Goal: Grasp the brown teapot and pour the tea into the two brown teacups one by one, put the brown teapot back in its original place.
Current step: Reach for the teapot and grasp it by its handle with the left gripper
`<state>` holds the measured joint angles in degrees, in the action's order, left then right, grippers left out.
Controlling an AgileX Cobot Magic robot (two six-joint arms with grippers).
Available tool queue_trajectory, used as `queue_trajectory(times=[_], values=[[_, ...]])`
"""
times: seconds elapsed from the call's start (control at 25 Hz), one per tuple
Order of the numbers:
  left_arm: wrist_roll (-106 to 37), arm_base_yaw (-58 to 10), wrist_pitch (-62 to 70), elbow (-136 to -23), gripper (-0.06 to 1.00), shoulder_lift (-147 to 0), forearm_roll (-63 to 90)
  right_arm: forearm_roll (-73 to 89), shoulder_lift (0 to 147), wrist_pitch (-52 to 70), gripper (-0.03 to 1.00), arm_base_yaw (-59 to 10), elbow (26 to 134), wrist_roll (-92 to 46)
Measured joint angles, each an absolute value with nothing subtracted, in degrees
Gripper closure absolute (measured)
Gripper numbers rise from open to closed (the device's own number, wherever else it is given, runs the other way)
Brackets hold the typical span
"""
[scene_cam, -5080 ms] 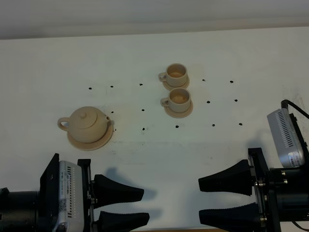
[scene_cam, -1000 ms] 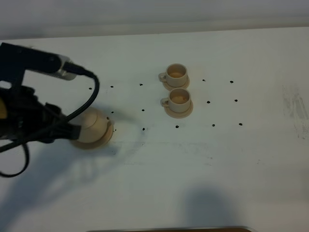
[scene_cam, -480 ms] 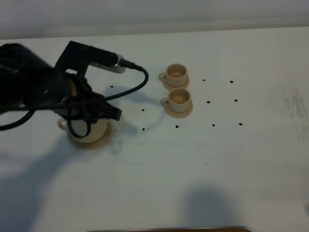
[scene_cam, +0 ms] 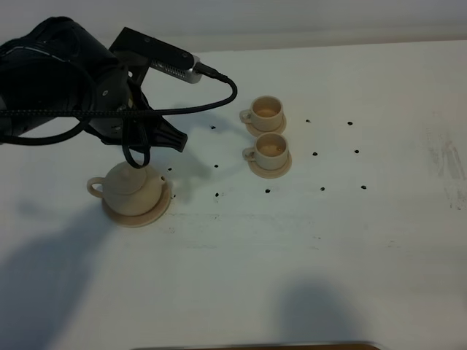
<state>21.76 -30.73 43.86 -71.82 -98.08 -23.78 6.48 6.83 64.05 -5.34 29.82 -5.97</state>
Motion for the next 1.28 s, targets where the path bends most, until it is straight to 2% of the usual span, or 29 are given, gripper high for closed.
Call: queue_trajectory(times=[0.28,0.92,1.08,1.28], values=[[21.8,-30.7,44.3,-72.1,0.49,-98.1,-24.8,7.3,0.9,63.9,0.57,-0.2,29.7,-6.0],[19.3,-30.7,37.9,-73.2,0.49,-100.5,-25.4,8.5,0.8,63.9,0.71,0.0,29.7,-6.0],[13.8,-30.7,45.2,-80.5,0.49,-104.7,-21.4,8.5,0.8,63.9,0.74,0.0,29.7,-6.0],[-2.5,-30.7,64.7,-94.8,0.49,-112.3,-13.1,8.5,0.8,63.9,0.75,0.0,29.7,-5.9]])
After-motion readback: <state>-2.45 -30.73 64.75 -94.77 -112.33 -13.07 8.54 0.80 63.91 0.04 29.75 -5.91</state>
